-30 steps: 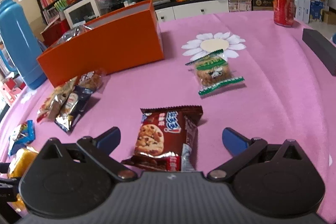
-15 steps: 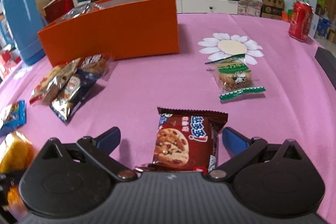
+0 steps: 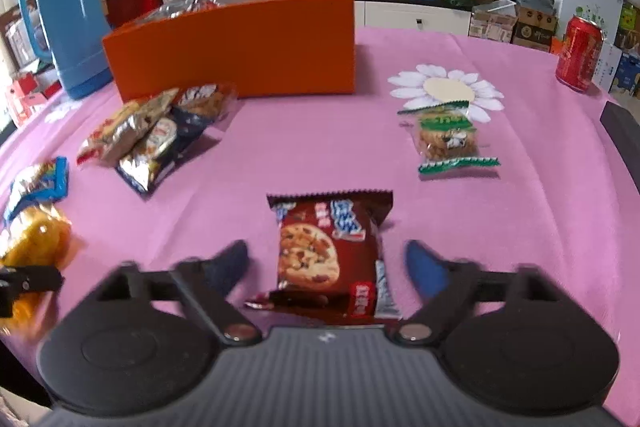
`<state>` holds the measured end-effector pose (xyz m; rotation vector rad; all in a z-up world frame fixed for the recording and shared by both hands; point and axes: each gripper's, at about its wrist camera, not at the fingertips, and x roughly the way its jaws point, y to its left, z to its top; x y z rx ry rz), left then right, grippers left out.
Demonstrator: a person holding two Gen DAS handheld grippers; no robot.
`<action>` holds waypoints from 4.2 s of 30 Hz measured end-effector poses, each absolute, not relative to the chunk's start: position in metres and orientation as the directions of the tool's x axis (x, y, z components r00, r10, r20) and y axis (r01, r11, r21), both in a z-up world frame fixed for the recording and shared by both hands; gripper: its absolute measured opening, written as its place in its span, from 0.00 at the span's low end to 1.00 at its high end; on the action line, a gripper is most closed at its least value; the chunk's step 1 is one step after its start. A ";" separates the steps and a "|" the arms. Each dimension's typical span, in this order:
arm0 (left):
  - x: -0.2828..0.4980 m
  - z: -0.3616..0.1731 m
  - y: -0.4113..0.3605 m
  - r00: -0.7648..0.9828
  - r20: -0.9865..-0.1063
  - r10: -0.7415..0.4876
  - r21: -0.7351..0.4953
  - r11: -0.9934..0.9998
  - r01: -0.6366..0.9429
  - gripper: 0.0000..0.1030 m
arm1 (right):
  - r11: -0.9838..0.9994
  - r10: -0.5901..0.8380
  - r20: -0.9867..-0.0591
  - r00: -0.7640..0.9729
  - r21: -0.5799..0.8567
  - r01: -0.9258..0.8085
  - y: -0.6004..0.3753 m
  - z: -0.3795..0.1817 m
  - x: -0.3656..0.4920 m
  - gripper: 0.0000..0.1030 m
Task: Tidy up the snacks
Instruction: 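Grasp the brown chocolate cookie packet with the right tool while the left holds the bread bag, then carry both packets into the orange box and open both tools, then move both tools back over the remaining snacks, then grasp the blue cookie packet with the left tool while the right grasps the green-trimmed cookie packet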
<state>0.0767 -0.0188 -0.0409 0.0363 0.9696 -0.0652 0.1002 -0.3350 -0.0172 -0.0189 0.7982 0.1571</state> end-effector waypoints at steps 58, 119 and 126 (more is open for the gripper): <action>0.051 -0.036 0.006 0.554 -0.827 -0.099 -0.097 0.995 0.034 0.61 | 0.918 0.303 -0.634 0.712 0.396 -0.038 -0.385 -0.006 0.096 0.99; 0.093 -0.040 0.021 0.572 -0.819 0.043 0.054 0.999 0.003 0.71 | 0.967 0.230 -0.717 0.658 0.091 -0.239 -0.352 -0.014 0.101 0.88; 0.092 -0.041 0.013 0.581 -0.811 0.063 0.087 0.996 0.015 0.71 | 0.970 0.211 -0.713 0.669 0.069 -0.232 -0.350 -0.016 0.105 0.90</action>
